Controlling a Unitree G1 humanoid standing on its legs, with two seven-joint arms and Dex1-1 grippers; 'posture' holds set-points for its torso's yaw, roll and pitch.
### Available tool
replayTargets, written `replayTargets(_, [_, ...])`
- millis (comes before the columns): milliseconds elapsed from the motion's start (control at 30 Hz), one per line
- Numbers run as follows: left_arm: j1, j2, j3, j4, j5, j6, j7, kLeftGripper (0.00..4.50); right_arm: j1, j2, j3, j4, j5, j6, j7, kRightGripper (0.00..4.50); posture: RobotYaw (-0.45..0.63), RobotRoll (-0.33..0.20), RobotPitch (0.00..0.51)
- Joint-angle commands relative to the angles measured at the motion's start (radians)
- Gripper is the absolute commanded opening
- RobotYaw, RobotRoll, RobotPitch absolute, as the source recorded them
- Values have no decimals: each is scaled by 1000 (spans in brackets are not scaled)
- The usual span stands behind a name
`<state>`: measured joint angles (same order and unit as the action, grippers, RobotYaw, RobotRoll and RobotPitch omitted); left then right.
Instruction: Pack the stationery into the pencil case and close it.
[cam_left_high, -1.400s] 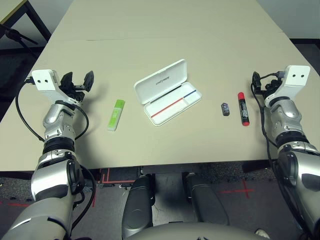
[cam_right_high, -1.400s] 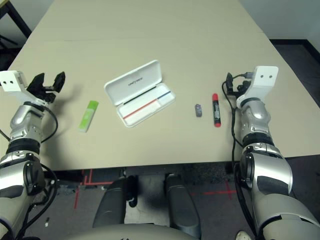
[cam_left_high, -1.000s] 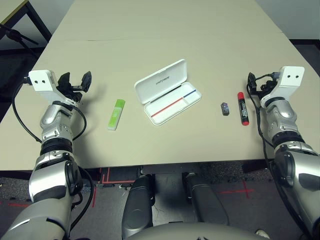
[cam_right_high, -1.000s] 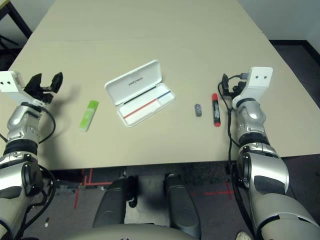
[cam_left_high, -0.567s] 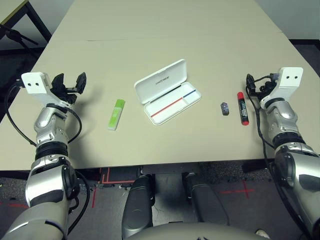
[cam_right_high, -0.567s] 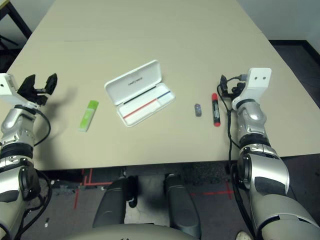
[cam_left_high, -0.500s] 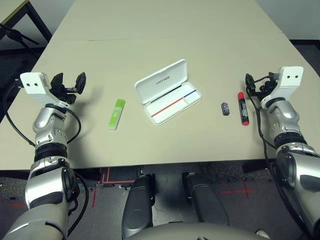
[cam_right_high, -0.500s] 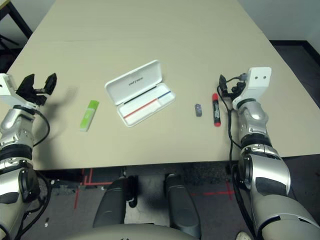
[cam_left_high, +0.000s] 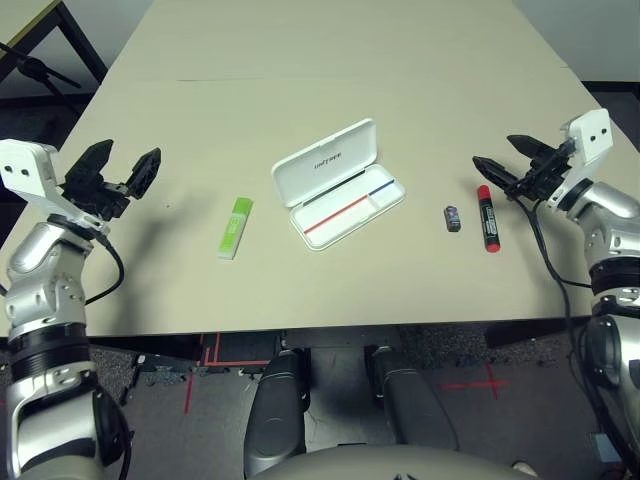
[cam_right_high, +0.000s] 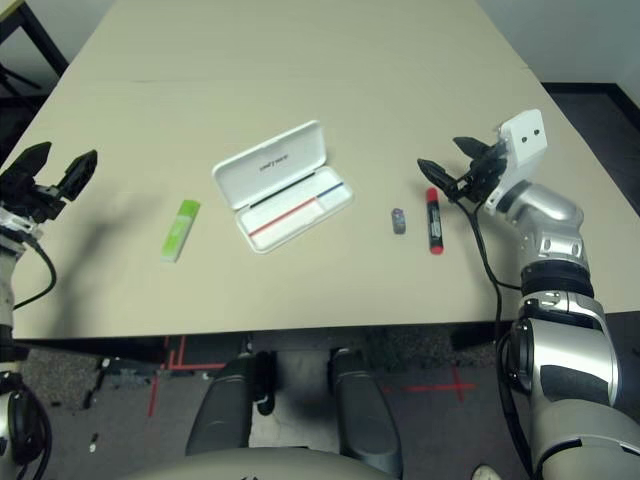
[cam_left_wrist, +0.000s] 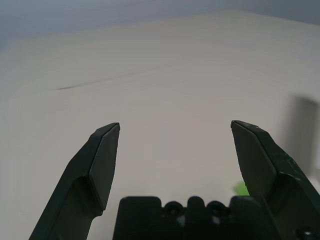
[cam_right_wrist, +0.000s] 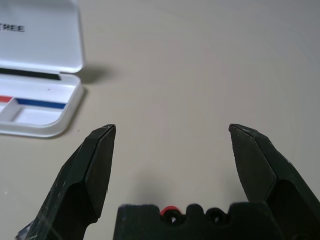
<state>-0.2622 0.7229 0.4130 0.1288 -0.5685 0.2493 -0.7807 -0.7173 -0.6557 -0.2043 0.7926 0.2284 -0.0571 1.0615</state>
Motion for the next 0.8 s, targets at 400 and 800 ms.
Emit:
replayTargets(400, [32, 93, -286, -400, -51, 373, -141, 4483, 43, -90, 124, -126, -22, 130, 214, 4500, 0, 0, 173])
replayTargets(800, [-41, 58, -554, -501, 73, 443, -119, 4483, 49, -79, 160, -131, -49, 108, 215, 4500, 9, 0, 182])
